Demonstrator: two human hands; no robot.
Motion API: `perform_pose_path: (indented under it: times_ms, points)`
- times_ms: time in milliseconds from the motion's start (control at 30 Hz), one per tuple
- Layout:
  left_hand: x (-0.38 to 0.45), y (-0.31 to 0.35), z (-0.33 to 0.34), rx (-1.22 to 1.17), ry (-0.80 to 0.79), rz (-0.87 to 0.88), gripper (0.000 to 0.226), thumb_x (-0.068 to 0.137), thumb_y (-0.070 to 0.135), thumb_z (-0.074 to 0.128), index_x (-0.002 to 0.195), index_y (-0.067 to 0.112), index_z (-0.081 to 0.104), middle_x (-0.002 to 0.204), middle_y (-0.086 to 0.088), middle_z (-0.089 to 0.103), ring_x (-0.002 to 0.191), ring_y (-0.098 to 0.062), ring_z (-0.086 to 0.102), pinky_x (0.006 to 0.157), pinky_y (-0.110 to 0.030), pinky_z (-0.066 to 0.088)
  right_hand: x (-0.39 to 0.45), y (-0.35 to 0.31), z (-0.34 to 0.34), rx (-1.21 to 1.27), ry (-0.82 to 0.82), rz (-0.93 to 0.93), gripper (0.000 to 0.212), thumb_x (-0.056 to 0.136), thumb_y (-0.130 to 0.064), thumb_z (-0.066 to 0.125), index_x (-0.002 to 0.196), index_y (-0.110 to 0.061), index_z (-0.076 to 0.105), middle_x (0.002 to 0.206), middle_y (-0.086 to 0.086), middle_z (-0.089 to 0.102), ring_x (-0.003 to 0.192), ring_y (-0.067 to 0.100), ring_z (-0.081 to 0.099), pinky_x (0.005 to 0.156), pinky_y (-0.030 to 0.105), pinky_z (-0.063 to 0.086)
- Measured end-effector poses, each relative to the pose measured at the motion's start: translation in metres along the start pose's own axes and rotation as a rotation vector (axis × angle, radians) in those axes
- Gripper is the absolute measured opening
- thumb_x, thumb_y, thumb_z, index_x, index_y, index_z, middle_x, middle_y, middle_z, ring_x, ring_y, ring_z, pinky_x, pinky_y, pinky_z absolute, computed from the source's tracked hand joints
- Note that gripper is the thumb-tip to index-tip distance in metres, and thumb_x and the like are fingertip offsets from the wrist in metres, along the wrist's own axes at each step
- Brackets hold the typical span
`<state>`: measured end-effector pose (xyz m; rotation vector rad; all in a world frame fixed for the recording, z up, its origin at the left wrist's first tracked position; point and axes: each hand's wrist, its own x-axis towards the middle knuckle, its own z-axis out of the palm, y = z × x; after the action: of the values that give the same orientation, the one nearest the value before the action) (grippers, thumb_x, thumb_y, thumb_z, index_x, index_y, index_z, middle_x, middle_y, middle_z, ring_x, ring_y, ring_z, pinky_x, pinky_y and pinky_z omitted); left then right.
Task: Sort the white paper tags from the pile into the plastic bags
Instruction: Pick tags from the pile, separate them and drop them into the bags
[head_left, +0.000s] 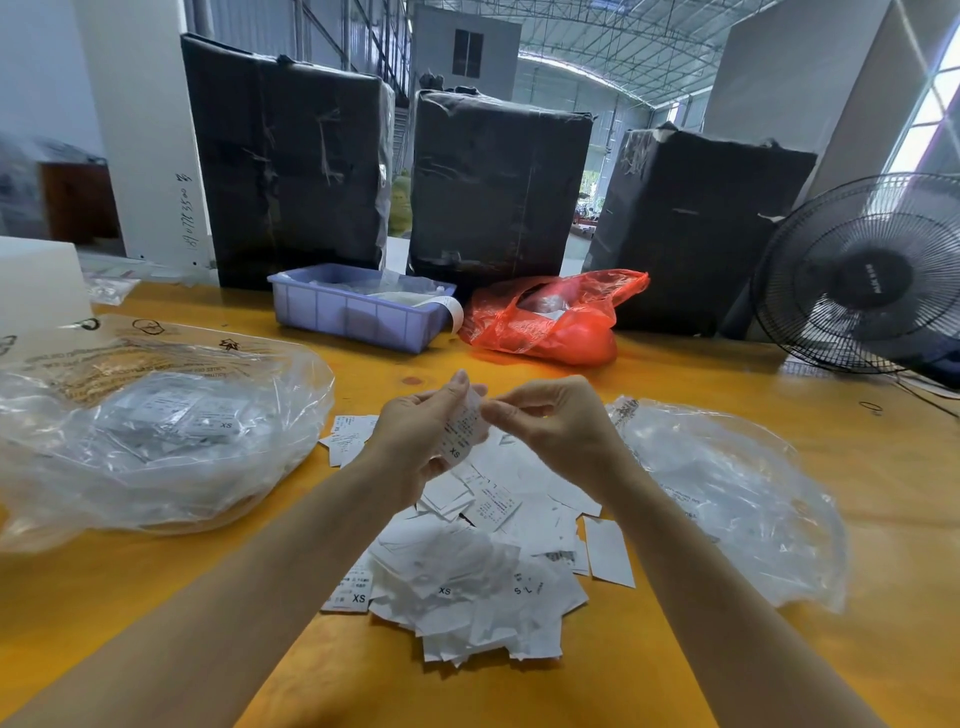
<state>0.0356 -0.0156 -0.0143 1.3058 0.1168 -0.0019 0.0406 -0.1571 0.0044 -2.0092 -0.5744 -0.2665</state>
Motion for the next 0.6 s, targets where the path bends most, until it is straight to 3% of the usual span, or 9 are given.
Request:
perform_pose_path:
  times_ms: [100,267,367,467,600]
  points:
    - [-0.001,-0.002,0.003,0.006,-0.039,-0.007,0.025,0.089,0.038,0.058,0.091,0.017,0.071,0.075,-0.002,0.067,0.067,-0.015,0.064,0.065,-0.027,0.048,-0.001,0.000,0.002,0.048,-0.029,0.059,0.018,0.079,-0.010,0.073,0.094,-0.001,0.071,0.090,0.012,0.072,0.085,0.026,0.068,0.079,0.035,0.056]
    - [0.002,-0.001,0.001,0.045,-0.043,-0.076,0.039,0.085,0.044,0.061,0.101,0.009,0.068,0.083,-0.008,0.066,0.077,-0.019,0.060,0.062,-0.028,0.047,0.002,0.005,0.001,0.322,0.049,0.312,0.014,0.078,-0.006,0.074,0.090,-0.007,0.066,0.075,0.007,0.069,0.057,0.008,0.060,0.053,0.014,0.047]
    - [0.006,0.000,-0.006,0.129,-0.089,-0.092,0.053,0.066,0.048,0.070,0.097,0.005,0.066,0.080,-0.007,0.067,0.072,-0.018,0.062,0.057,-0.025,0.050,0.002,0.009,-0.002,0.394,0.087,0.431,0.008,0.081,-0.010,0.071,0.086,-0.005,0.069,0.070,0.006,0.069,0.057,0.009,0.060,0.055,0.016,0.047]
    - [0.006,0.001,-0.012,0.195,-0.182,-0.077,0.039,0.058,0.024,0.078,0.090,0.003,0.070,0.076,-0.009,0.071,0.060,-0.011,0.065,0.052,-0.018,0.051,0.003,0.010,-0.002,0.425,0.108,0.467,0.006,0.082,-0.009,0.070,0.084,-0.003,0.069,0.067,0.006,0.068,0.054,0.009,0.062,0.060,0.021,0.047]
    - [0.010,0.001,-0.015,0.286,-0.155,-0.013,0.017,0.069,0.009,0.077,0.083,0.002,0.071,0.073,-0.011,0.072,0.053,-0.009,0.065,0.049,-0.016,0.050,0.003,0.008,-0.002,0.370,0.117,0.442,0.003,0.081,-0.003,0.069,0.081,-0.003,0.067,0.065,0.008,0.066,0.050,0.010,0.061,0.056,0.019,0.047]
